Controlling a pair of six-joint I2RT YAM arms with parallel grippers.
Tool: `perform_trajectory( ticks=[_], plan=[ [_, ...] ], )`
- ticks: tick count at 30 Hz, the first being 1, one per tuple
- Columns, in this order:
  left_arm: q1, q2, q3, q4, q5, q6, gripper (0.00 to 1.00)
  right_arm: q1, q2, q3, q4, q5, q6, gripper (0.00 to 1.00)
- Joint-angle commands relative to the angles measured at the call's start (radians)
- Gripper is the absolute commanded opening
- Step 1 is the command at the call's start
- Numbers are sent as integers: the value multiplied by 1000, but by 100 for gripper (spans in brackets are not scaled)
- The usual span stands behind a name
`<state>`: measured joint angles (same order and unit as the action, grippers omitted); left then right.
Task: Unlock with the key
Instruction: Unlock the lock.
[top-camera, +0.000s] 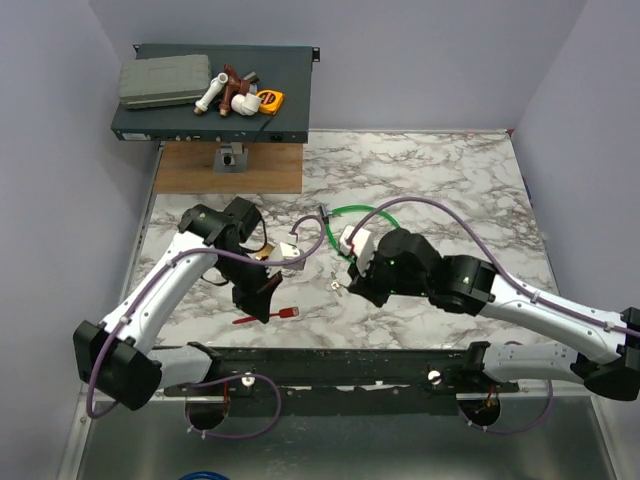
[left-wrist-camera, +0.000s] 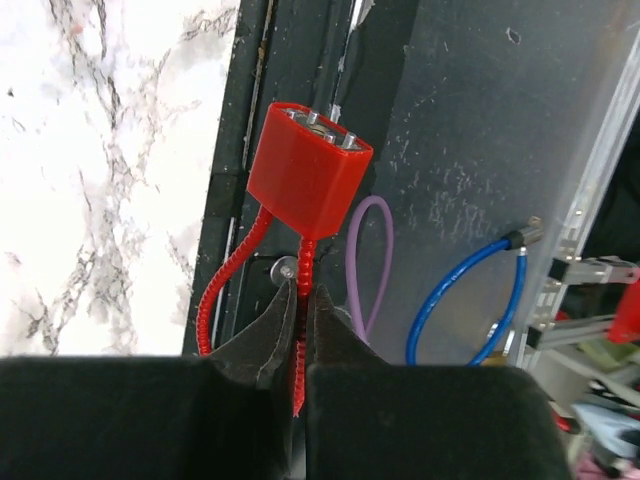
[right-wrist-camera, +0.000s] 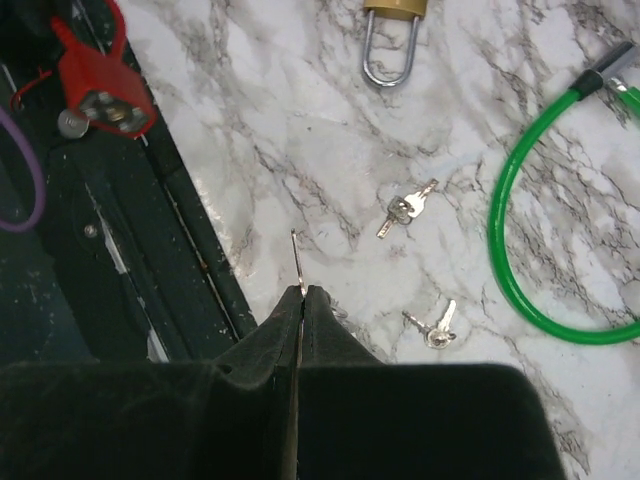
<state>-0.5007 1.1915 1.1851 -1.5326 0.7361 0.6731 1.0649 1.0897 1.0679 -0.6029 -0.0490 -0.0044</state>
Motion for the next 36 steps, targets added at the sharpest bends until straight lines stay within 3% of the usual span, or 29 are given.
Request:
perform_trajectory(
  ticks=[1, 6, 21, 36],
  plan=[
    [78, 132, -32, -88, 67, 54, 0, 129, 53, -24, -32, 119, -81, 1],
    [93, 208, -49, -90, 76, 96, 0, 238, 128, -2, -19, 188, -147, 1],
    [-52, 291, -39, -90, 62, 56, 0, 300, 298, 82, -40, 196, -254, 1],
    [-63, 312, -17, -90, 72, 46, 0, 389, 398, 165, -64, 230, -240, 1]
  ],
)
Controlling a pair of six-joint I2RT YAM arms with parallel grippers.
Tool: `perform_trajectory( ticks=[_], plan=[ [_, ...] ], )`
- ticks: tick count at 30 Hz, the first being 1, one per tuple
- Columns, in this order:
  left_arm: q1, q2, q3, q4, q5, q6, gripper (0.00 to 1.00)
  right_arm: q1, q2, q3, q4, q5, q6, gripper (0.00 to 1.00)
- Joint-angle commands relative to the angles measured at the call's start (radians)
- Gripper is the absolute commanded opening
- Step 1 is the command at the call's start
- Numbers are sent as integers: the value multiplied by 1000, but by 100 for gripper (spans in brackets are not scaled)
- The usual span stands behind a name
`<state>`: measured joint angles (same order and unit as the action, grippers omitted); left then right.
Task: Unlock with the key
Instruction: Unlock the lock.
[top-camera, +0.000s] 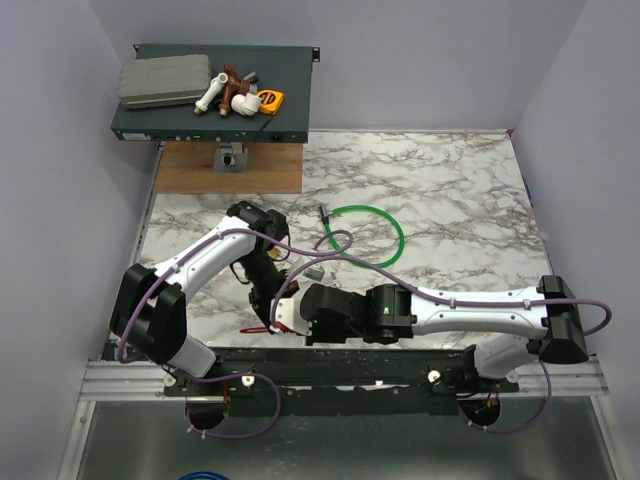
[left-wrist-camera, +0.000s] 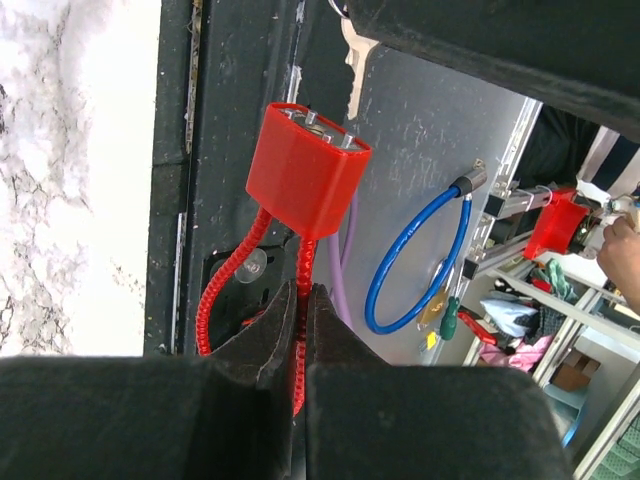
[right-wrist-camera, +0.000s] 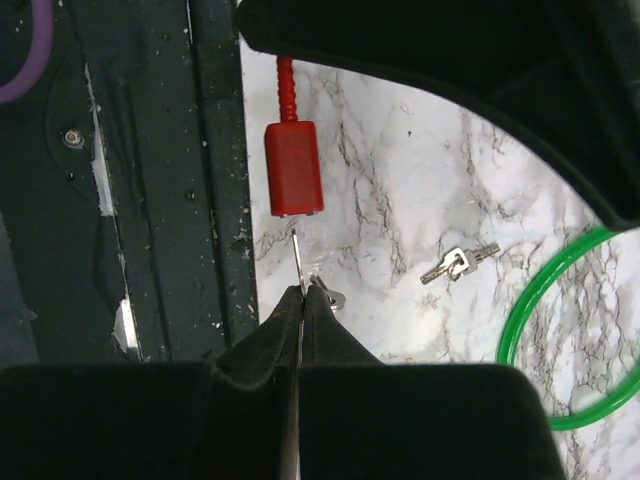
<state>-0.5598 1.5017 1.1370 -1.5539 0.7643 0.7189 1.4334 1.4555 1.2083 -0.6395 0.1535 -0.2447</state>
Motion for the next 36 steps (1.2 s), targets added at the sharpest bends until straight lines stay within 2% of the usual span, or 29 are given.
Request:
perform_trajectory(
  ticks=[1, 36],
  plan=[
    [-5, 0, 33, -69, 43, 0, 0, 23, 37, 25, -28, 25, 1, 1],
    [-25, 9, 68, -67, -14, -53, 0, 30, 25, 37, -20, 55, 2, 1]
  ],
)
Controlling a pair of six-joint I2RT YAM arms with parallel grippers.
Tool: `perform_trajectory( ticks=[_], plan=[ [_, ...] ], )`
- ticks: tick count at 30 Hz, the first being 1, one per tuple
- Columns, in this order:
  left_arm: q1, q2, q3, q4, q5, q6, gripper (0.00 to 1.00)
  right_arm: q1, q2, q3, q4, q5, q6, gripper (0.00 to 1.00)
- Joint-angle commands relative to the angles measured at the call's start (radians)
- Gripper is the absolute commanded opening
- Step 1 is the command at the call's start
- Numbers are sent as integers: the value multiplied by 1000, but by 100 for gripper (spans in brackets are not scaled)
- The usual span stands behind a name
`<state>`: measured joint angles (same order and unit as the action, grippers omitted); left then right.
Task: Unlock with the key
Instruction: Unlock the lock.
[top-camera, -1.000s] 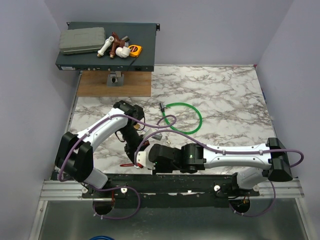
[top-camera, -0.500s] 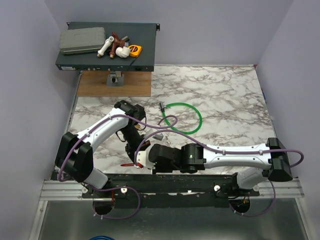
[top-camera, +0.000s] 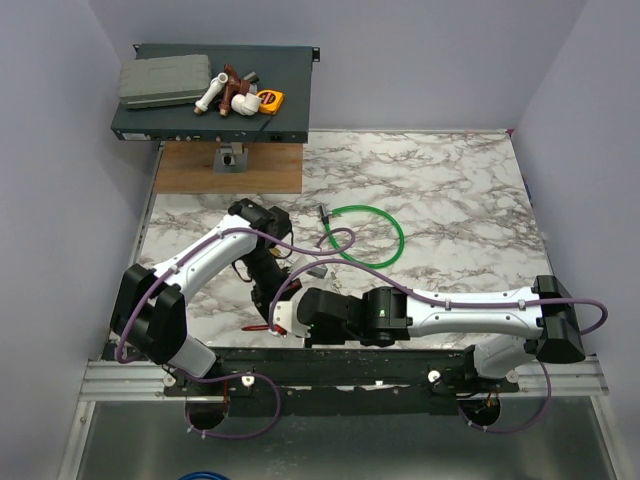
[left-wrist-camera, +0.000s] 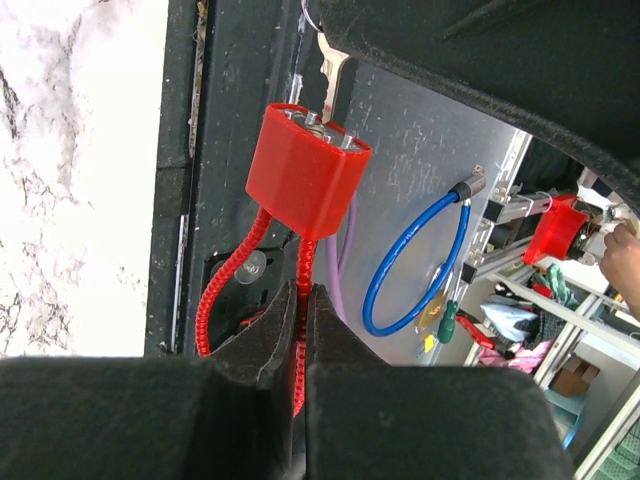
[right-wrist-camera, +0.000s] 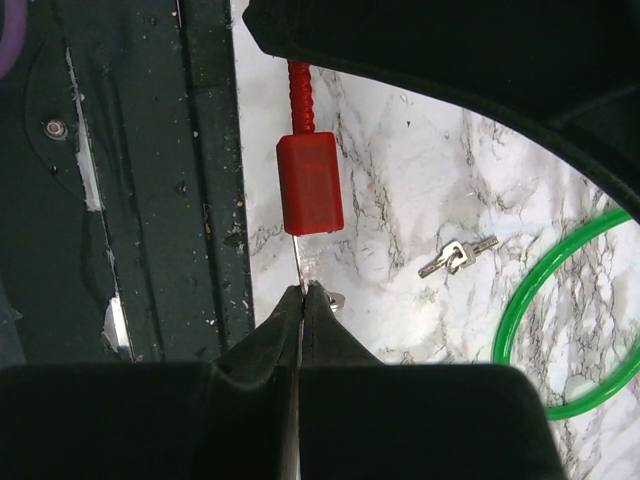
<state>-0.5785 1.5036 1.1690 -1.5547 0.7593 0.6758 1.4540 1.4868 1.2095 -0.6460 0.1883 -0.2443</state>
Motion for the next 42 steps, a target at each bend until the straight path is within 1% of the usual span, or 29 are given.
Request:
perform_trajectory(
  ticks=[1, 18, 29, 42],
  plan=[
    [-6, 8, 40, -66, -12, -12, 0, 9, -7, 37, -15, 18, 2, 1],
    [-29, 19, 53, -62, -33, -28, 0, 9, -34, 4, -11, 58, 13, 1],
    [-33, 29, 84, -62, -23, -41, 0, 9, -14, 20, -2, 24, 24, 1],
    [-41, 40, 84, -33, -45, -77, 0, 9, -7, 15, 0, 36, 42, 1]
  ],
)
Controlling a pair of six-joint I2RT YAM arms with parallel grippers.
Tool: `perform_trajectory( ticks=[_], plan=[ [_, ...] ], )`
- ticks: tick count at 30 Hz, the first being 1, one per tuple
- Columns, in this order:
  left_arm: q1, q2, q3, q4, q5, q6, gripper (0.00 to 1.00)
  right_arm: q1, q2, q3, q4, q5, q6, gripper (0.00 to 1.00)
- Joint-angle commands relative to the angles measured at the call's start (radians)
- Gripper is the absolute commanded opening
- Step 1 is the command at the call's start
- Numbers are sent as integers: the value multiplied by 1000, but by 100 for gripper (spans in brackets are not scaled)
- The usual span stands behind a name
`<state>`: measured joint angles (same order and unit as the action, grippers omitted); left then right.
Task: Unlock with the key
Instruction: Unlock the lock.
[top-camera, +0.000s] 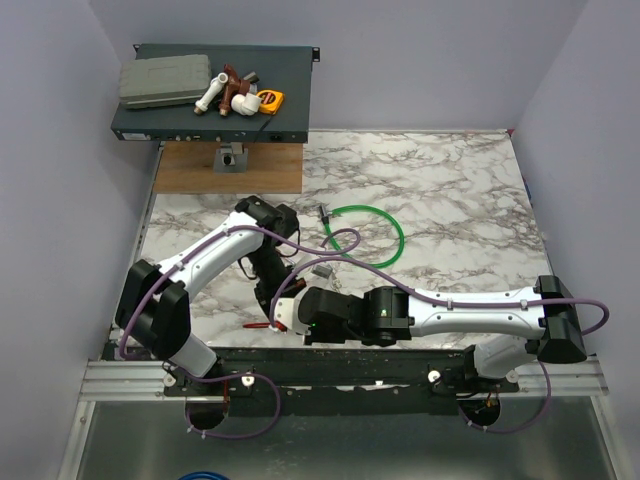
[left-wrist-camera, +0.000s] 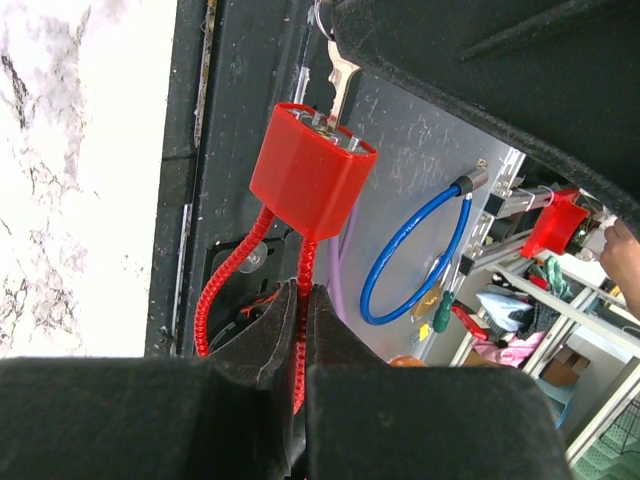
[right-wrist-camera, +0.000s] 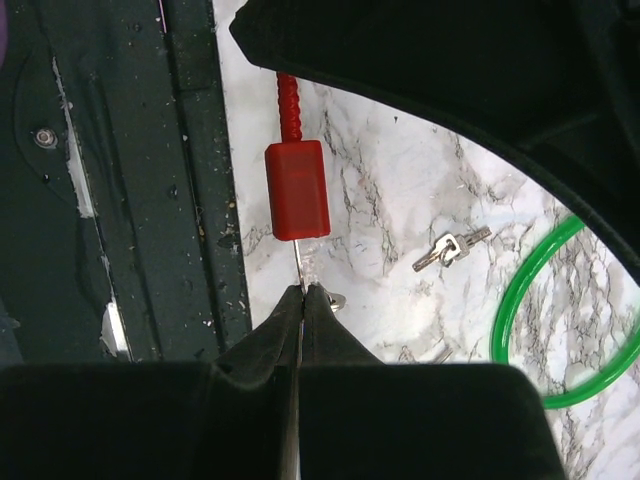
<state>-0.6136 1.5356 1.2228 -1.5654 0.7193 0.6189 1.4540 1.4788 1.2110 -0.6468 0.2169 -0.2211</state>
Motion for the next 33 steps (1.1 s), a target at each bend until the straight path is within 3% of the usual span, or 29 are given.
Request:
perform_trajectory(
  ticks=[1, 33],
  plan=[
    [-6, 10, 32, -16, -8, -26, 0, 9, 2, 13, 1, 6, 19, 1],
    [-6, -8, 24, 32, -17, -62, 0, 8, 24, -17, 27, -5, 25, 1]
  ],
)
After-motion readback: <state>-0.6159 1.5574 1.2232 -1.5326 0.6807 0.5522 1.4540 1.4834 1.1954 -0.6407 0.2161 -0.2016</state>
